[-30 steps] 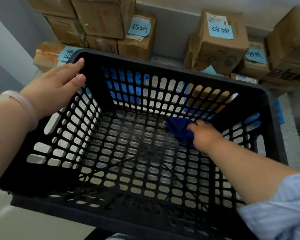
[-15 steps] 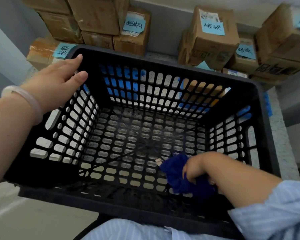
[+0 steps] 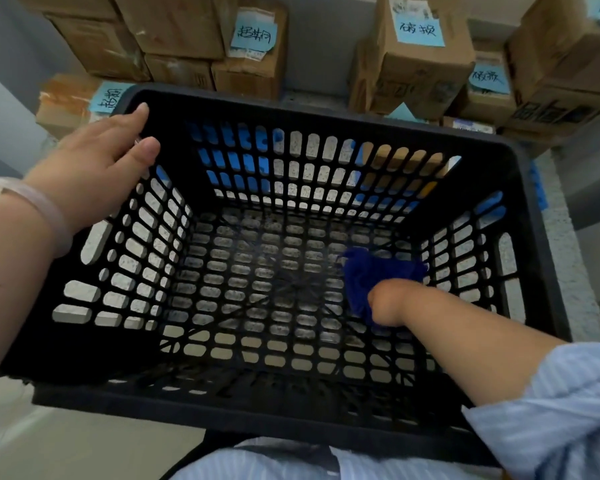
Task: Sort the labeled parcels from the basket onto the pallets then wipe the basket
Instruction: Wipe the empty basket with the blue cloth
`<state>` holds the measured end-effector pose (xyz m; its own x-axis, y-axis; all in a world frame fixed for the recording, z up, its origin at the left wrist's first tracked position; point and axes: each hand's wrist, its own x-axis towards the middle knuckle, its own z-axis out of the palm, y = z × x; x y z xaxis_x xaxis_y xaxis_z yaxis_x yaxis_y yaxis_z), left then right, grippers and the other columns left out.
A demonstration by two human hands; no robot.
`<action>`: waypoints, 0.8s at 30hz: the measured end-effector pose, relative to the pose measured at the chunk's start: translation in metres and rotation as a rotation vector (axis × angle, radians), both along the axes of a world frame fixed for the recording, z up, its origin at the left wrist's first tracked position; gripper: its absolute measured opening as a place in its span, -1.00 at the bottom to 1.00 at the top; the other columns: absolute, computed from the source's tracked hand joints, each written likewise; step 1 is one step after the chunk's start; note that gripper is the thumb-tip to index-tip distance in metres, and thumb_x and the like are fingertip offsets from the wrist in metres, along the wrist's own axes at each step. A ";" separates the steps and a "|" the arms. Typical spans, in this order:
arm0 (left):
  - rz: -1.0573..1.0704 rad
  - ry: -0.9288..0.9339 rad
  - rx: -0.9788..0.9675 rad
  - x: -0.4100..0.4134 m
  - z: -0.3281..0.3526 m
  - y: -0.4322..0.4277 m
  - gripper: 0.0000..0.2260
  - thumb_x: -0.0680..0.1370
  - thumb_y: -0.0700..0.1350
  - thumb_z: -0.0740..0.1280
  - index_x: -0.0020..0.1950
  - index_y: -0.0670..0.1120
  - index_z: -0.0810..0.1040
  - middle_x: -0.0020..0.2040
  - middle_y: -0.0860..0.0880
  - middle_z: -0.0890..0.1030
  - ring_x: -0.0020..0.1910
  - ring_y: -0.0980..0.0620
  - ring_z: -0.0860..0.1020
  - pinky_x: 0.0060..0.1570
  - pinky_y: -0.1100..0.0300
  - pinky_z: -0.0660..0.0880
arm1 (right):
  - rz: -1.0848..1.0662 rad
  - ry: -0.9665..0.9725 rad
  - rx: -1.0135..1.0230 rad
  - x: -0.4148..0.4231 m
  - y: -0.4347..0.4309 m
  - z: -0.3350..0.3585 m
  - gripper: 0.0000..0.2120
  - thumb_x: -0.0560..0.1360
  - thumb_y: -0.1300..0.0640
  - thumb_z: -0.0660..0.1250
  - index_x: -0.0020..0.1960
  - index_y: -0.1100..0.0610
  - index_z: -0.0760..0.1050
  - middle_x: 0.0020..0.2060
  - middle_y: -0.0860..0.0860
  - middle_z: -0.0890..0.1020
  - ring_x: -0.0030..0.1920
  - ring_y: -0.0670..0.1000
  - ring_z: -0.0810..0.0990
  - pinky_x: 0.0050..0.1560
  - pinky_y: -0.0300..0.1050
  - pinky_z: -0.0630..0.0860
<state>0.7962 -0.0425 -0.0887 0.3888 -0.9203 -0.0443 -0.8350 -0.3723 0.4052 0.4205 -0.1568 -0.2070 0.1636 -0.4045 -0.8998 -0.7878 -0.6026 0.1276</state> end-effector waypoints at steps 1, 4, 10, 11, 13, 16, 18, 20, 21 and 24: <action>0.004 0.006 0.004 0.000 0.001 0.000 -0.27 0.47 0.43 -0.08 0.58 0.13 0.09 0.56 0.00 0.22 0.55 -0.04 0.13 0.51 -0.06 0.03 | -0.025 0.024 0.072 0.003 0.010 0.001 -0.65 0.55 0.17 0.25 0.33 0.17 0.47 0.25 0.13 0.54 0.17 0.14 0.53 0.22 0.00 0.48; 0.012 0.004 0.024 0.001 0.001 0.000 -0.27 0.47 0.44 -0.09 0.58 0.15 0.07 0.57 0.01 0.21 0.55 -0.04 0.12 0.51 -0.05 0.02 | -0.168 0.155 0.333 0.013 0.041 0.012 -0.54 0.51 0.26 0.25 0.40 0.20 0.38 0.33 0.21 0.43 0.16 0.22 0.46 0.07 0.05 0.44; 0.010 0.017 0.077 -0.004 0.006 0.001 -0.47 0.63 0.23 0.04 0.59 0.15 0.06 0.58 0.02 0.16 0.56 -0.03 0.09 0.52 0.00 -0.01 | -0.622 0.037 0.449 0.023 0.042 0.036 -0.30 0.25 0.24 0.29 0.41 0.12 0.36 0.23 0.24 0.49 0.12 0.30 0.54 0.14 0.23 0.54; 0.006 0.036 0.069 -0.004 0.007 0.002 -0.49 0.64 0.20 0.06 0.59 0.16 0.06 0.58 0.04 0.16 0.56 -0.02 0.09 0.52 0.03 -0.02 | -0.703 -0.025 0.460 0.023 0.040 0.040 -0.29 0.19 0.25 0.28 0.36 0.11 0.41 0.21 0.24 0.52 0.13 0.31 0.55 0.15 0.27 0.54; -0.008 0.047 0.059 -0.004 0.009 0.001 -0.50 0.67 0.03 0.13 0.59 0.12 0.07 0.58 0.04 0.15 0.56 0.02 0.09 0.50 0.13 -0.04 | -0.769 -0.128 0.453 0.024 0.034 0.047 -0.32 0.14 0.24 0.27 0.28 0.11 0.49 0.18 0.24 0.57 0.12 0.31 0.60 0.16 0.33 0.53; 0.002 0.044 0.062 -0.009 0.013 -0.001 -0.34 0.56 -0.34 0.15 0.60 0.07 0.08 0.59 0.03 0.14 0.56 0.04 0.08 0.42 0.27 -0.04 | -0.787 -0.264 0.401 0.026 0.025 0.061 -0.44 0.18 0.21 0.24 0.19 0.12 0.54 0.13 0.25 0.62 0.10 0.29 0.64 0.20 0.32 0.51; 0.024 0.071 0.052 -0.010 0.013 -0.001 -0.26 0.50 -0.42 0.12 0.59 0.11 0.09 0.58 0.04 0.15 0.55 0.04 0.10 0.39 0.29 -0.01 | -0.814 -0.334 0.355 0.026 0.019 0.068 -0.47 0.19 0.21 0.24 0.16 0.10 0.54 0.11 0.24 0.61 0.07 0.27 0.64 0.16 0.26 0.54; 0.042 0.094 0.035 -0.008 0.013 -0.001 -0.23 0.49 -0.45 0.10 0.58 0.15 0.09 0.58 0.05 0.16 0.55 0.03 0.12 0.35 0.29 0.04 | -0.834 -0.366 0.321 0.026 0.017 0.068 -0.46 0.16 0.20 0.25 0.14 0.07 0.54 0.12 0.23 0.60 0.09 0.28 0.63 0.16 0.25 0.54; 0.038 0.094 0.032 -0.007 0.013 -0.001 -0.23 0.49 -0.46 0.10 0.59 0.14 0.08 0.58 0.05 0.16 0.55 0.03 0.12 0.35 0.29 0.04 | -0.829 -0.374 0.320 0.026 0.017 0.068 -0.48 0.15 0.20 0.24 0.11 0.05 0.55 0.12 0.23 0.60 0.10 0.28 0.62 0.16 0.25 0.54; 0.034 0.084 0.012 -0.007 0.011 -0.003 -0.23 0.49 -0.47 0.09 0.59 0.13 0.08 0.58 0.03 0.16 0.55 0.02 0.12 0.35 0.29 0.04 | -0.771 -0.390 0.320 0.028 0.016 0.068 -0.62 0.16 0.18 0.24 -0.07 -0.05 0.58 0.13 0.22 0.57 0.12 0.30 0.60 0.17 0.29 0.54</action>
